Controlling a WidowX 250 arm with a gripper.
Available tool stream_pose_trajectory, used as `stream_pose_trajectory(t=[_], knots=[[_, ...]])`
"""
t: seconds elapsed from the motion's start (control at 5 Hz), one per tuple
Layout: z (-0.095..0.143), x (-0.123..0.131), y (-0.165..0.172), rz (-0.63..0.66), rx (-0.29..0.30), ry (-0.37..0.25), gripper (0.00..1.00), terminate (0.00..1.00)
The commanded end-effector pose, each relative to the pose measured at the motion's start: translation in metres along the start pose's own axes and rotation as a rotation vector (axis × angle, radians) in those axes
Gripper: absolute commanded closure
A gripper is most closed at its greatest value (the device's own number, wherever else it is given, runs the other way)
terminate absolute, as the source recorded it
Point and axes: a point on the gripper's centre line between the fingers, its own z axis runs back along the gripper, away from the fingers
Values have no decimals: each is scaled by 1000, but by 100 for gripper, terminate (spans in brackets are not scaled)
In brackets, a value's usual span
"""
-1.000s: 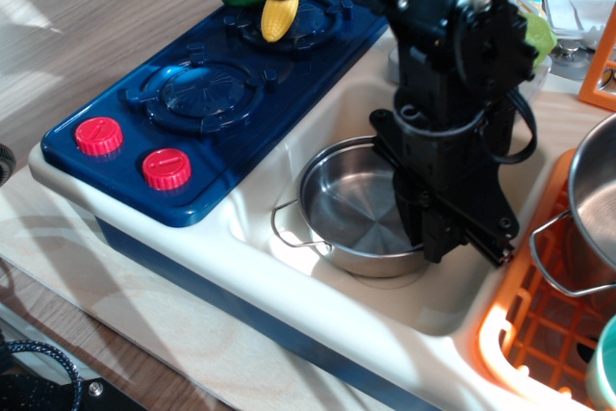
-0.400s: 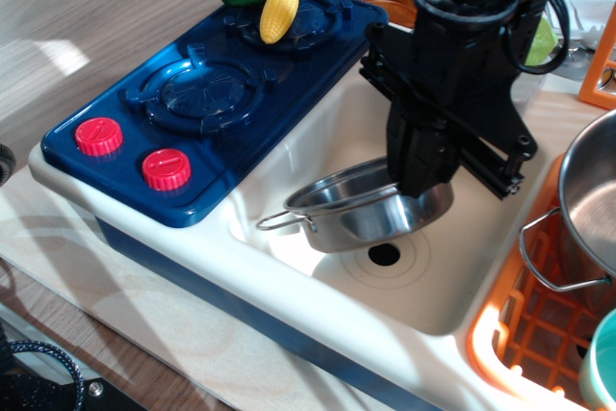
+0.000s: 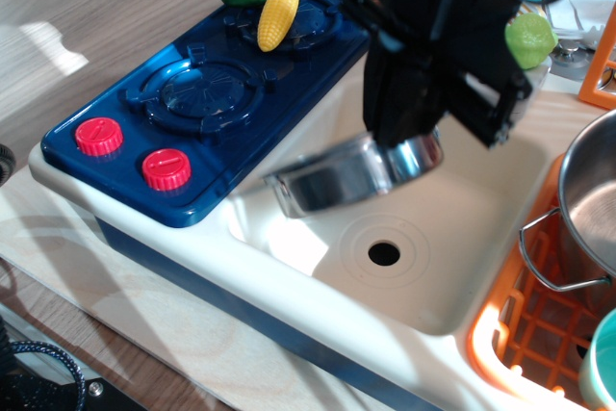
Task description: Put pan on stove from sink
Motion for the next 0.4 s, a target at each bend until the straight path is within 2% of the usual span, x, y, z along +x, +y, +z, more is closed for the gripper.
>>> stream_pose_trajectory(t=[0.0, 0.2], knots=[[45, -5, 14, -3, 50, -3, 100, 0], [66, -6, 28, -22, 81, 19, 100, 0]])
